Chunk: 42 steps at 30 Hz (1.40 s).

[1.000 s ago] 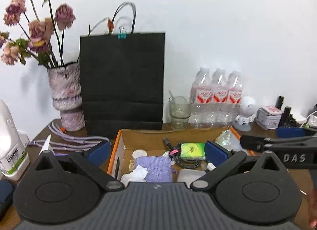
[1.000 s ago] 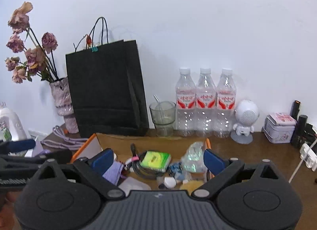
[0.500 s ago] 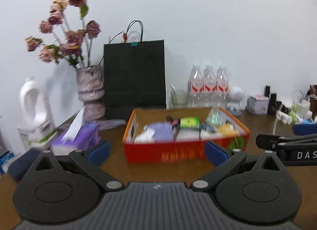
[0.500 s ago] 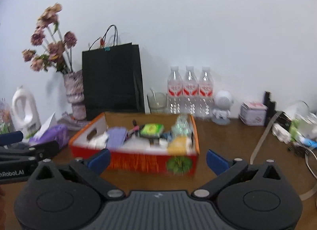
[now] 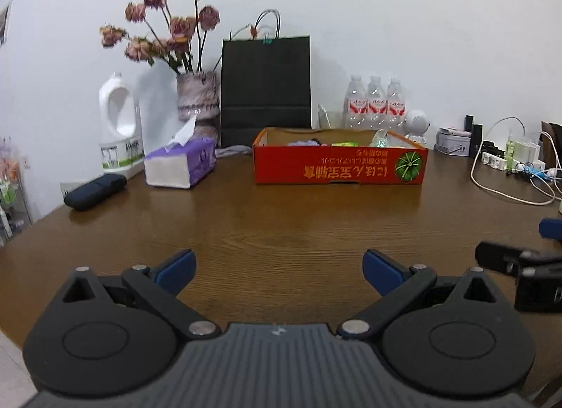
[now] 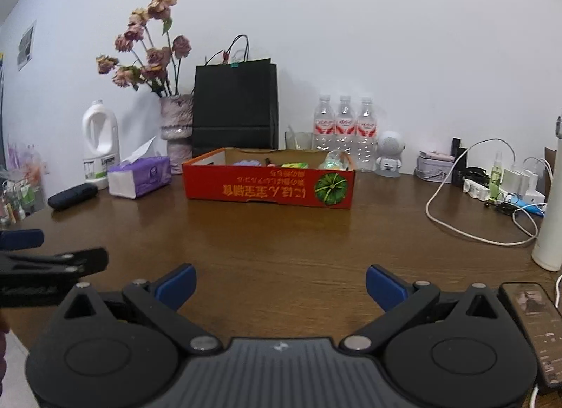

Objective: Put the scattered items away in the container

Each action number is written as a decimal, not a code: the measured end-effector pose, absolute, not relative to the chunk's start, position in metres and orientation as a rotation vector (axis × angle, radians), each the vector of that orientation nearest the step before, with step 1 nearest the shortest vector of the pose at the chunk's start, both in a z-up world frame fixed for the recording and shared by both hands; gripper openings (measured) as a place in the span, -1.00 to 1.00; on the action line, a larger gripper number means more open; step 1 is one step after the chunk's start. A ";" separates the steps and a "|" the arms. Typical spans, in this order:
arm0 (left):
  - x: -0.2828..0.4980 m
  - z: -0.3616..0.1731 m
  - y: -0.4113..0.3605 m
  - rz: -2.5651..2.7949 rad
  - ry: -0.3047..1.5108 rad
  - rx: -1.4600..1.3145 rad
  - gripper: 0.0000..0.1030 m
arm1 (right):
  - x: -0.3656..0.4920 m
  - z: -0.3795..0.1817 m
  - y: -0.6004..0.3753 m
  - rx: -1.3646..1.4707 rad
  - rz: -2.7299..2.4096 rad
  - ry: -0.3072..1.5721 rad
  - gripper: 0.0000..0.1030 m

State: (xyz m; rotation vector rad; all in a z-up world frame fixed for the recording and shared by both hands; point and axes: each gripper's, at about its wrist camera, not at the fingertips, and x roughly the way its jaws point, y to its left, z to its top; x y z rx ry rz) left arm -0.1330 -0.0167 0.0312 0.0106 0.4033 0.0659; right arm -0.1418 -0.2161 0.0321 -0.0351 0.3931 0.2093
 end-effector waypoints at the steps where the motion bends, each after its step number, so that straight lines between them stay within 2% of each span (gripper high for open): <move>1: -0.125 0.029 -0.016 0.060 0.415 0.012 1.00 | -0.136 0.031 -0.214 -0.038 0.215 0.405 1.00; 16: -0.001 0.008 -0.002 0.024 0.631 0.055 1.00 | 0.002 0.004 -0.188 0.046 0.181 0.689 1.00; 20: 0.008 0.002 0.004 0.025 0.695 0.004 1.00 | 0.015 0.001 -0.184 0.001 0.167 0.697 1.00; 42: 0.010 0.001 0.003 0.010 0.696 0.000 1.00 | 0.019 -0.001 -0.180 -0.030 0.131 0.701 1.00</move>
